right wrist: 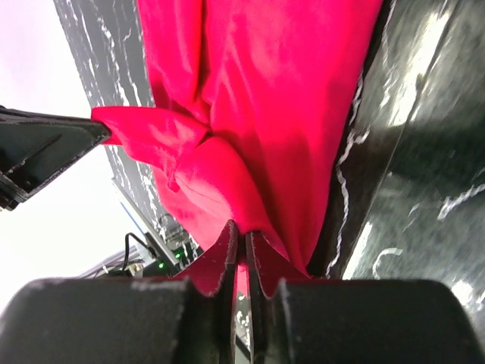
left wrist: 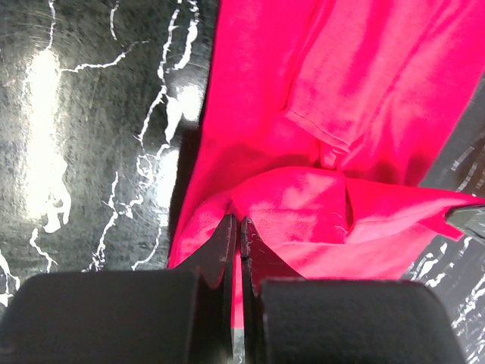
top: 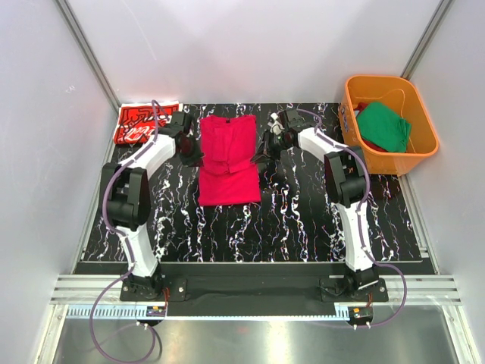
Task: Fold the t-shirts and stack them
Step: Fold the tshirt
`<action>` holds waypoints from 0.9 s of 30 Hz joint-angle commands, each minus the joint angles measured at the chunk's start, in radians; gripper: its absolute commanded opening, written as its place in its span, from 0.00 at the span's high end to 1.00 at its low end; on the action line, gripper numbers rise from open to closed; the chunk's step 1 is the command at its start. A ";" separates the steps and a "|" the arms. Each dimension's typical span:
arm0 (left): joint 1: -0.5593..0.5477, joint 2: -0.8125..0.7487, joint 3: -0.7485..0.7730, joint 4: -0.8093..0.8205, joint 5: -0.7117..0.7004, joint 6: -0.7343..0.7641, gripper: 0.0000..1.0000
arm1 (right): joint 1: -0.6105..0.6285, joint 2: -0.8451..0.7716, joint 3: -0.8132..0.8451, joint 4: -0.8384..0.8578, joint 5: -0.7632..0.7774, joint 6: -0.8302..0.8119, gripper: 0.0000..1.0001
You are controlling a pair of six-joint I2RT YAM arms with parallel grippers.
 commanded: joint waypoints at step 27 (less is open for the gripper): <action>-0.085 -0.311 -0.423 0.431 0.148 -0.067 0.81 | 0.168 -0.256 -0.267 0.127 0.348 -0.074 0.67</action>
